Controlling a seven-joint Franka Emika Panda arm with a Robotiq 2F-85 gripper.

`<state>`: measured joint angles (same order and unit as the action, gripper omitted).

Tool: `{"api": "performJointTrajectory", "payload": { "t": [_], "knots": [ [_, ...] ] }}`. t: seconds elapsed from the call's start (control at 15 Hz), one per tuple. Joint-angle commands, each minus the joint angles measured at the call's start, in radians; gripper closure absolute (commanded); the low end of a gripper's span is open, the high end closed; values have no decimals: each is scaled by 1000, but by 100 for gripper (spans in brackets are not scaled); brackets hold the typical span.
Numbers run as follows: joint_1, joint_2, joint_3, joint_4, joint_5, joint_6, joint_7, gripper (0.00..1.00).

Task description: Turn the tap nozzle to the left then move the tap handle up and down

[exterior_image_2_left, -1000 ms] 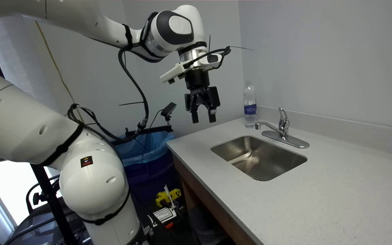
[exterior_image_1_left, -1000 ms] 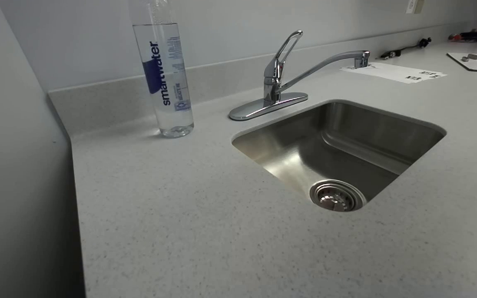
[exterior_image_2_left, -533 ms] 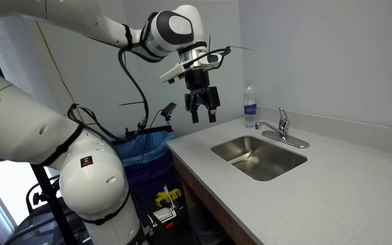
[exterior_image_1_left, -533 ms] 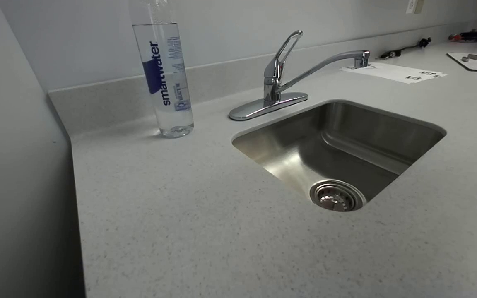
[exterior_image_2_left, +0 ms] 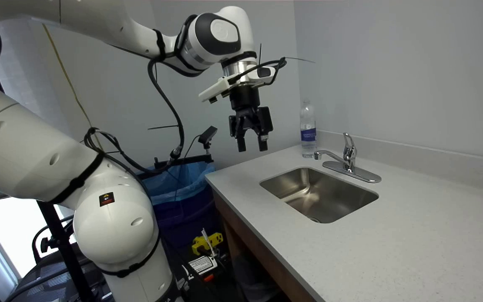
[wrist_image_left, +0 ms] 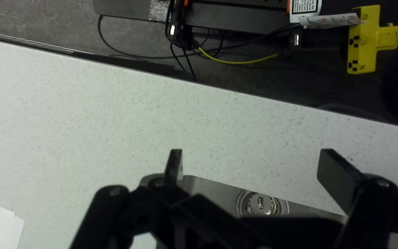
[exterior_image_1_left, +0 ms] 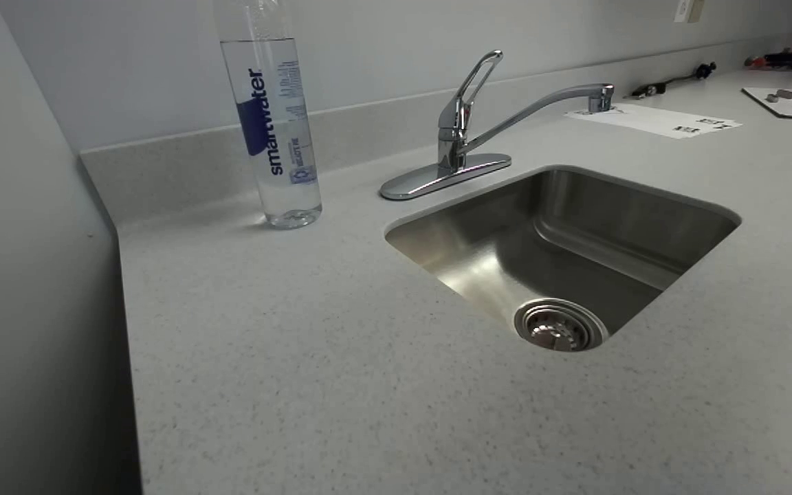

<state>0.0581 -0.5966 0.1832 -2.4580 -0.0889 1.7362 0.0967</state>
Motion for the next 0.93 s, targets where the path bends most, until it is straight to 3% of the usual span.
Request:
{"api": "performJointTrajectory", "payload": {
  "t": [0.0,0.4,0.87],
  "knots": [
    [5,56,-41,63,-22,6,-33,0],
    [-9,155,-106,182,-17,36,-83,0],
    [-22,317,-152,288,-8,225,-99,0]
  ]
}}
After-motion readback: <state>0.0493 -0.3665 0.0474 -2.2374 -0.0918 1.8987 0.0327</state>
